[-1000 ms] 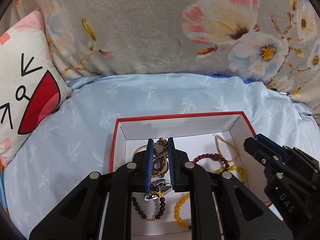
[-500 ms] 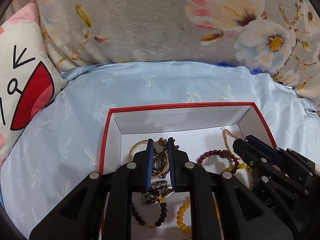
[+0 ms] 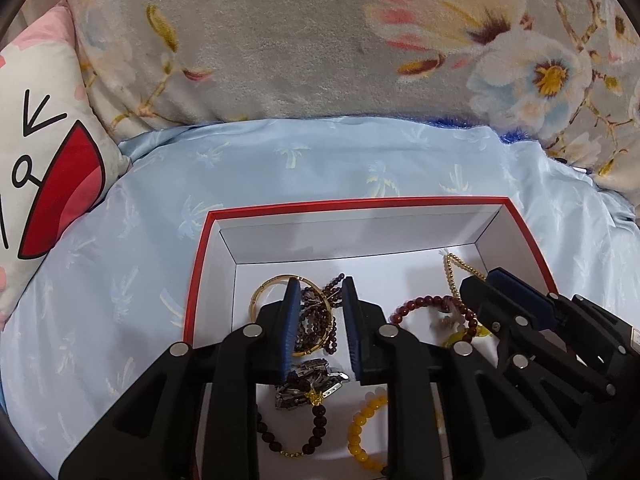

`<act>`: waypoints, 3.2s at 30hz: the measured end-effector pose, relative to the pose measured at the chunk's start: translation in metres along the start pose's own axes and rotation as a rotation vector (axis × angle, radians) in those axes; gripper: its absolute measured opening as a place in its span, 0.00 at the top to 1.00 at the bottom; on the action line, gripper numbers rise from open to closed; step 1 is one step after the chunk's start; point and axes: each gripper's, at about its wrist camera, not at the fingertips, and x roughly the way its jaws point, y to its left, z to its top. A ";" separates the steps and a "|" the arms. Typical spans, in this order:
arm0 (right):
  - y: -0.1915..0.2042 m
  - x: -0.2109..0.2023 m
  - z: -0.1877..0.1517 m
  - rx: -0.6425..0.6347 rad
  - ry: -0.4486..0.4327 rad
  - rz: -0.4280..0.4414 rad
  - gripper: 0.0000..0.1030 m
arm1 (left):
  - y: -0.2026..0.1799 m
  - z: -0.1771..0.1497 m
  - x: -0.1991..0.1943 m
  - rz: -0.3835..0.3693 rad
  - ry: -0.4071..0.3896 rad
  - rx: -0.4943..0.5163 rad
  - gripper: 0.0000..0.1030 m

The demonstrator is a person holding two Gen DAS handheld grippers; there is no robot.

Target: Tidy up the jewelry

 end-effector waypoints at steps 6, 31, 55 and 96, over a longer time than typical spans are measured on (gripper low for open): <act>0.003 -0.010 0.001 -0.009 -0.027 -0.012 0.72 | -0.003 0.000 -0.008 0.001 -0.014 0.003 0.79; 0.011 -0.065 -0.020 -0.017 -0.067 -0.039 0.64 | -0.009 -0.021 -0.067 -0.012 -0.061 0.007 0.79; 0.008 -0.112 -0.069 -0.020 -0.092 -0.101 0.62 | -0.024 -0.067 -0.106 0.040 -0.093 0.029 0.58; -0.005 -0.140 -0.100 -0.003 -0.128 -0.200 0.18 | 0.007 -0.102 -0.131 0.157 -0.114 -0.062 0.11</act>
